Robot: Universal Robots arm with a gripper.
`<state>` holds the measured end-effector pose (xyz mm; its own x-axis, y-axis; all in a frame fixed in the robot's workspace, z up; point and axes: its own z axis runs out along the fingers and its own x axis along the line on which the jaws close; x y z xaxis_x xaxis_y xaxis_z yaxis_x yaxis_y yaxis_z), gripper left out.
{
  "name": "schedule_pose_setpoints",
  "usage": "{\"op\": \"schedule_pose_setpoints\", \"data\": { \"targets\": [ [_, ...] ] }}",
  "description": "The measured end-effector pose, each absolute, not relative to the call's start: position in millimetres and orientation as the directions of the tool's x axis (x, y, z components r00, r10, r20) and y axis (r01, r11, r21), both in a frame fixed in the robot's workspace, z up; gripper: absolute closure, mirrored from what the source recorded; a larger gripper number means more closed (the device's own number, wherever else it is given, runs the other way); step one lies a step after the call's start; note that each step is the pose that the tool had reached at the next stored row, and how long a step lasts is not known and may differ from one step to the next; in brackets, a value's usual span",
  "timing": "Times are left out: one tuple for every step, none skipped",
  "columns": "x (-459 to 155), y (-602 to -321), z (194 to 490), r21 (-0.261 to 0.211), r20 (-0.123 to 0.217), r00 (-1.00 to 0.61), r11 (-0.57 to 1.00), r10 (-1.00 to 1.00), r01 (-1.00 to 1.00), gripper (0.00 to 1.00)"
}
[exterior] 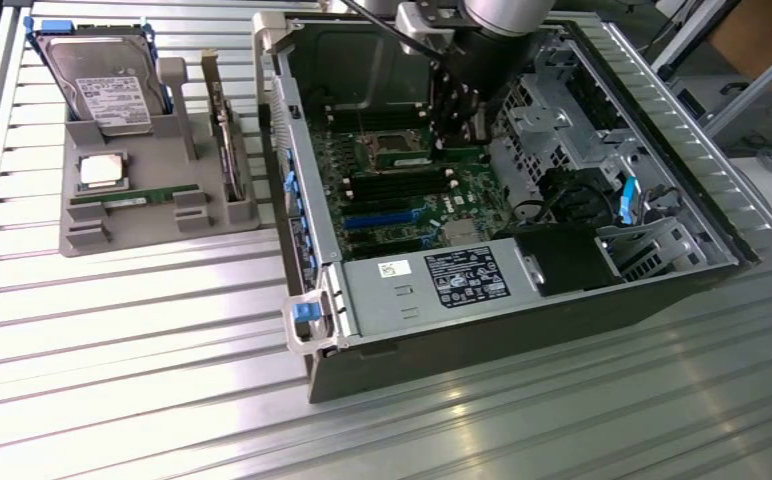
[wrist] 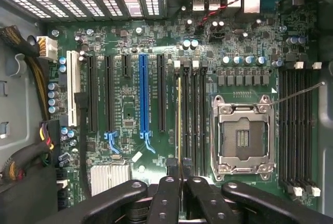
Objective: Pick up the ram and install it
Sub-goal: 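Insert the ram into the slot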
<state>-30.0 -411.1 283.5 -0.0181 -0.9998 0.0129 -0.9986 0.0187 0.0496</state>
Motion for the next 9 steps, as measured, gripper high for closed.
{"op": "schedule_pose_setpoints", "data": {
  "targets": [
    [-31.9, -411.0, 281.0, 0.05, 0.013, -0.018, 0.018, -1.0, -0.999, 0.88],
    [-33.6, -410.8, 280.0, 0.05, 0.013, -0.018, 0.018, -1.0, -0.999, 0.88],
    [-34.6, -410.8, 279.3, 0.05, 0.013, -0.018, 0.018, -1.0, -0.999, 0.88],
    [-35.4, -410.8, 278.4, 0.05, 0.013, -0.018, 0.018, -1.0, -0.999, 0.88],
    [-36.0, -410.9, 277.7, 0.05, 0.013, -0.018, 0.018, -1.0, -0.999, 0.88],
    [-36.4, -410.9, 277.0, 0.05, 0.013, -0.018, 0.018, -1.0, -0.999, 0.88],
    [-36.6, -410.9, 276.2, 0.05, 0.013, -0.018, 0.018, -1.0, -0.999, 0.88],
    [-36.7, -410.9, 275.5, 0.05, 0.013, -0.018, 0.018, -1.0, -0.999, 0.88],
    [-36.8, -410.9, 274.7, 0.05, 0.013, -0.018, 0.018, -1.0, -0.999, 0.88]
  ]
}}
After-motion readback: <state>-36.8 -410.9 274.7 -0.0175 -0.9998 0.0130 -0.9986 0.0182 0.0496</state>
